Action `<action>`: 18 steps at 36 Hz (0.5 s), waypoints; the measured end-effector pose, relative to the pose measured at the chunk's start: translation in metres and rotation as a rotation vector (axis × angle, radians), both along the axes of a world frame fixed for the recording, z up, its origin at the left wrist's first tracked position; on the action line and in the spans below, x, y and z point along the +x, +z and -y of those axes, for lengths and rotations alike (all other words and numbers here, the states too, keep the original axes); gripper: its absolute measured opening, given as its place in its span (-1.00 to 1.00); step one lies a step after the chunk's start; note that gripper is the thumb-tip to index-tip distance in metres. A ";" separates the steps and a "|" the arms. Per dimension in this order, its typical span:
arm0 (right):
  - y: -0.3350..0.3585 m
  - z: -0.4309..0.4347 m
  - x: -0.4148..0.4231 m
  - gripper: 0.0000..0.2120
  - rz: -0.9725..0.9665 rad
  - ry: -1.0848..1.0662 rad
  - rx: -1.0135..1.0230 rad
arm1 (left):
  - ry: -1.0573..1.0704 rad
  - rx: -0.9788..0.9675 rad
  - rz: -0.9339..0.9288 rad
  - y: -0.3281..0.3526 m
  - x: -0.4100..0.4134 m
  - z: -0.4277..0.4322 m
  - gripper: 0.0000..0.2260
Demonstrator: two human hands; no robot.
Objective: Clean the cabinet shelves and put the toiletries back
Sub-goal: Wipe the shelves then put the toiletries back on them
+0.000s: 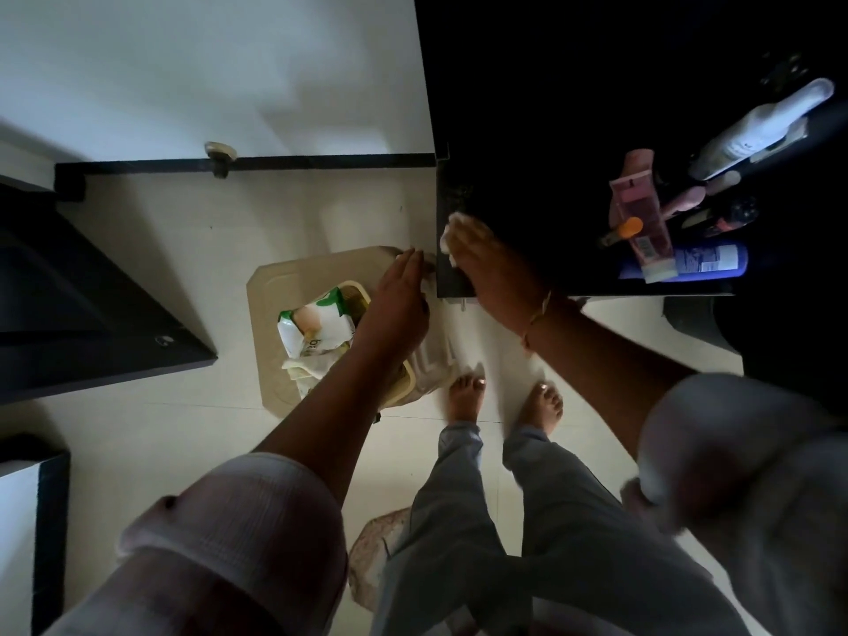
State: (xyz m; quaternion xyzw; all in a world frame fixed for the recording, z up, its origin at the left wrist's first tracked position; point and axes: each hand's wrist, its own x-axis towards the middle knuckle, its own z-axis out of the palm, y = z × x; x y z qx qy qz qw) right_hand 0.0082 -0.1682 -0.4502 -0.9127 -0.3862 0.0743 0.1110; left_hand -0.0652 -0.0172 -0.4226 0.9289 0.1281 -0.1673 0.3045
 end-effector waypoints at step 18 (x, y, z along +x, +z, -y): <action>0.001 -0.006 -0.005 -0.53 0.086 0.088 -0.119 | 0.029 -0.026 0.035 -0.010 -0.005 -0.003 -0.45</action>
